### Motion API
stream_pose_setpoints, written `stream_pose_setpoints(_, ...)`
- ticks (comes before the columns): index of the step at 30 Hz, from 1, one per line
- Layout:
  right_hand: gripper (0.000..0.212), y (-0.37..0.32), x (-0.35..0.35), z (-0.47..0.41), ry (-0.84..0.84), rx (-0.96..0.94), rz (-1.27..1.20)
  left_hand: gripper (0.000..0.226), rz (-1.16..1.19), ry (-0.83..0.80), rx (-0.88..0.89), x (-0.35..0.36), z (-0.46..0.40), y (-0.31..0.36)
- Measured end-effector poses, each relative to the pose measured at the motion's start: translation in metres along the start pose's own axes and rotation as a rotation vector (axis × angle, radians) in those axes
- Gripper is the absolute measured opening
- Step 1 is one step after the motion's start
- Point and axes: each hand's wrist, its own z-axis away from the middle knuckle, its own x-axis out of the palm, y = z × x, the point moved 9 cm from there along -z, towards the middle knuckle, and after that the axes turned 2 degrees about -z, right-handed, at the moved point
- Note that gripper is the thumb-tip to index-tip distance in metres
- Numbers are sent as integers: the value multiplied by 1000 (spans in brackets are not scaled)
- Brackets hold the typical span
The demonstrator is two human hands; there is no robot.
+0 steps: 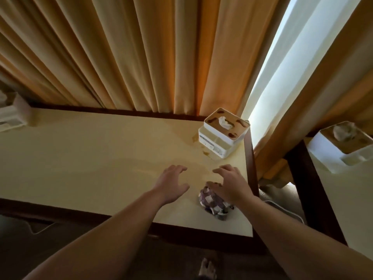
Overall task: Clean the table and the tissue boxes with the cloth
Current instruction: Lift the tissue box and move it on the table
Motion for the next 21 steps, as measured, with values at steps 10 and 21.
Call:
stream_pose_setpoints(10, 56, 11, -41, -30, 280, 238, -158, 79, -34, -25, 184, -30, -98, 38)
stream_pose_setpoints(21, 95, 27, -79, -75, 456, 439, -321, 121, -68, -162, 292, -40, -205, 73)
